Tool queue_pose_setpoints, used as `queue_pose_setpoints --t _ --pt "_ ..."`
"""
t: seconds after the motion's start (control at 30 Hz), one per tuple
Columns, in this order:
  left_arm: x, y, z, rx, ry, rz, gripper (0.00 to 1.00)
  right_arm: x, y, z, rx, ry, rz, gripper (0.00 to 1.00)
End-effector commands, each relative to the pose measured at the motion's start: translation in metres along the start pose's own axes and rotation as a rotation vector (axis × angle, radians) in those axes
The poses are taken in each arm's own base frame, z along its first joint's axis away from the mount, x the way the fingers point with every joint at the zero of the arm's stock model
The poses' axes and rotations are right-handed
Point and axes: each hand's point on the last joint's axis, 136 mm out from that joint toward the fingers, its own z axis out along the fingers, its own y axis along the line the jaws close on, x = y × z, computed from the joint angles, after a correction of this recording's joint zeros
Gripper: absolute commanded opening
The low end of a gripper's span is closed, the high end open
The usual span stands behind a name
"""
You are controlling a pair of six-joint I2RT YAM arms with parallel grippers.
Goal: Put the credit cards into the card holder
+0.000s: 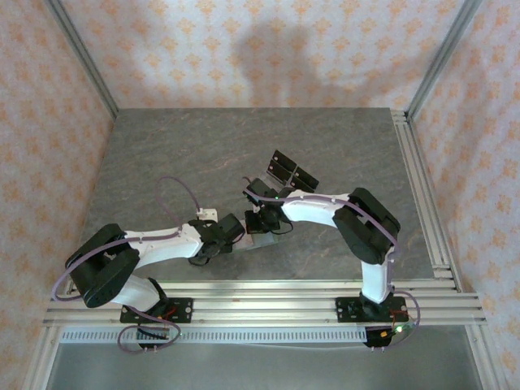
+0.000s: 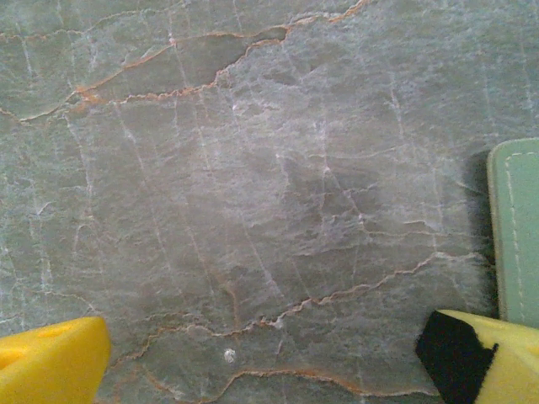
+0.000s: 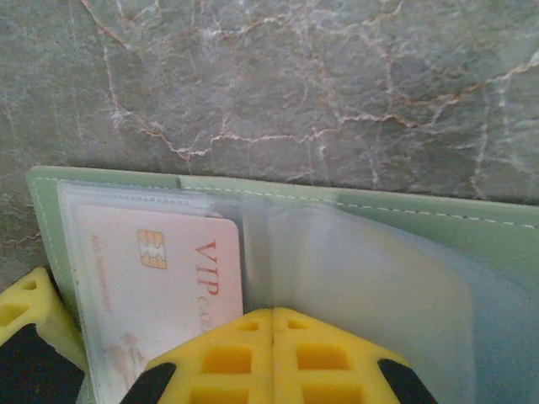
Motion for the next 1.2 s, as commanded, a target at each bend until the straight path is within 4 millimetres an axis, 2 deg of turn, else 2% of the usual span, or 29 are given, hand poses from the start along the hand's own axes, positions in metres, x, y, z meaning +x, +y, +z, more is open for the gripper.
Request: queue_pose_setpoints --t 0.0,0.17,0.33,0.73,0.9,1.17 --pt "0.006 -0.008 0.004 0.013 0.023 0.006 1.00 0.006 -0.020 -0.008 0.029 -0.017 0.017 0.00" --pt "0.003 -0.010 0.003 0.014 0.018 0.013 1.00 0.018 -0.048 -0.013 0.056 -0.009 0.064 0.00" --pt "-0.001 -0.011 0.002 0.007 0.010 0.022 1.00 0.031 -0.059 -0.013 0.067 0.005 0.079 0.00" --pt "-0.007 -0.020 -0.001 0.026 0.008 0.031 1.00 0.008 -0.026 -0.048 -0.024 -0.074 0.048 0.00" --pt "-0.006 -0.023 0.000 0.035 0.010 0.030 1.00 0.005 -0.016 -0.045 -0.031 -0.070 0.026 0.00" --pt "-0.006 -0.025 0.000 0.039 0.012 0.037 1.00 0.009 -0.017 -0.028 -0.026 -0.045 0.027 0.00"
